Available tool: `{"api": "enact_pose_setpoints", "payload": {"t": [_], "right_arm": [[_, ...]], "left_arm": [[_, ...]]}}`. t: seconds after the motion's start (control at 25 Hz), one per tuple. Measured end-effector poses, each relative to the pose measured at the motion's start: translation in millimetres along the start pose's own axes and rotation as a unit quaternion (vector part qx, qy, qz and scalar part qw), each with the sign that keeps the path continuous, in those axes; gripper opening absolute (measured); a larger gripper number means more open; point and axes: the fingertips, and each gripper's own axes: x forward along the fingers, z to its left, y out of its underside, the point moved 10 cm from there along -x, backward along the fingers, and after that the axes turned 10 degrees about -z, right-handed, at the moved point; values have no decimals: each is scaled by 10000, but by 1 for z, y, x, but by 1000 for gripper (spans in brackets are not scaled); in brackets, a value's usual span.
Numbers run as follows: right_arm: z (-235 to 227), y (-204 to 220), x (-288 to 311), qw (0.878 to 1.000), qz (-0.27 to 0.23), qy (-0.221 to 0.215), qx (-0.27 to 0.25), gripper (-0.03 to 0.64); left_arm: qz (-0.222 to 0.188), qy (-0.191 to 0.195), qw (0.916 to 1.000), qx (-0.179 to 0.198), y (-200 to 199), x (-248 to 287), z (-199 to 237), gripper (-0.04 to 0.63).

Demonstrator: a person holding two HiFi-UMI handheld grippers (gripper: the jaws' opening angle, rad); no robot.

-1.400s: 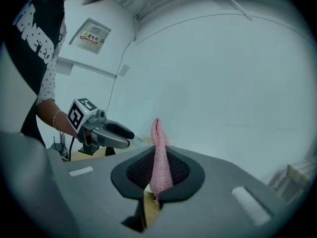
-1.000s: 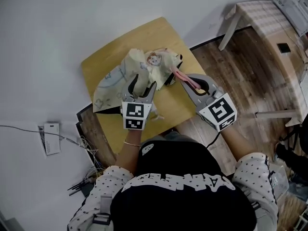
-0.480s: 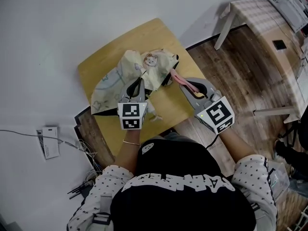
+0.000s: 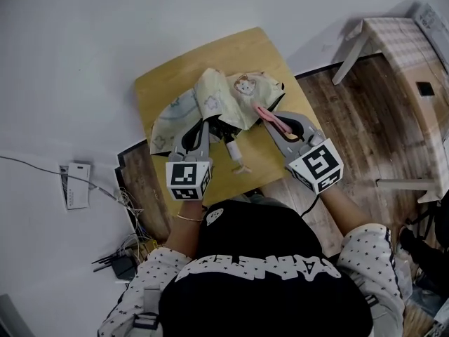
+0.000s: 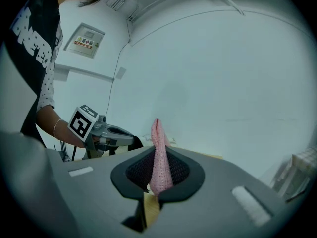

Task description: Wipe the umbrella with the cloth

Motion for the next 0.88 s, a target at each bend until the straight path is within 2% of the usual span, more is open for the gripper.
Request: {"api": "enact_pose_setpoints", "payload": {"t": [0.2,0.4,0.6,0.76,0.88], "right_arm": [[10,-5,31,9996,-50,-278,-12,34],[14,-18,63,9983,-100,-547,183,34],[23,-32,101,9937,-96,-1106,167,34],[38,-41,131,9850,-100,-1719,78,34],[46,-47,143,9782,87,-2074,1,34]], "left_arm": [[-170,-139,9996,-186,-2,-30,28,2],[-303,-19,9983,-505,3,-45,48,2],[-280,189,9971,-682,11,-57,66,2],[-331,291,9958,-809,20,-67,84,2],[-358,332,9945,-928,26,-71,92,2]]}}
